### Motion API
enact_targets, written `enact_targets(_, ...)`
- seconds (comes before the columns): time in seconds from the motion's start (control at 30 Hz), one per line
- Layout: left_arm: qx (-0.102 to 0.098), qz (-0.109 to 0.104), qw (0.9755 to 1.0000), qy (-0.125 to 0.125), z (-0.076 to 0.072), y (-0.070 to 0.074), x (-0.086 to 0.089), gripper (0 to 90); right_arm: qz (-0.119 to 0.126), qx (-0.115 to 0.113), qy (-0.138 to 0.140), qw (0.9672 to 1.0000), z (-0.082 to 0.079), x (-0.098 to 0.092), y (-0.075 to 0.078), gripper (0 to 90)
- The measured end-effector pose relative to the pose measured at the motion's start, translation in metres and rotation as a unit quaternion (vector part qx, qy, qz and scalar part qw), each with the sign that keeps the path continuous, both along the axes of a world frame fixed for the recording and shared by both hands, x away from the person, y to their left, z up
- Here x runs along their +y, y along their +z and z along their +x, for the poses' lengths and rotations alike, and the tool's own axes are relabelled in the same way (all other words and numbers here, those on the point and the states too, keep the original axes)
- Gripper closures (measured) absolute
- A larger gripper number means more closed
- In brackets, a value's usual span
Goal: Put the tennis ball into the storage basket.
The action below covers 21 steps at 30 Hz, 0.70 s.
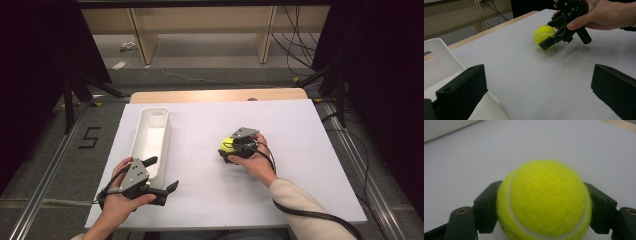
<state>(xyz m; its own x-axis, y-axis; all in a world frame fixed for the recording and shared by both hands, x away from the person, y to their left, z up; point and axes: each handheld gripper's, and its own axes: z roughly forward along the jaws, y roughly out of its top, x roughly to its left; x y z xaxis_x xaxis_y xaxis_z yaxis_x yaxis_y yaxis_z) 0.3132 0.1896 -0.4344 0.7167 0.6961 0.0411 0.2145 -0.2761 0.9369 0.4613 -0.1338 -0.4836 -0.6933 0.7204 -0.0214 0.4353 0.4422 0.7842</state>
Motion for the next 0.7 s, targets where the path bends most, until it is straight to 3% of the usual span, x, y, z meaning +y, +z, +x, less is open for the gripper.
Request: enact_targets(0.7,0.000,0.000,1.0000,0.000,-0.0001,0.0000,0.0001,0.0,0.022,-0.007,-0.009,0.9997,-0.0007,-0.0013,0.0096,25.6)
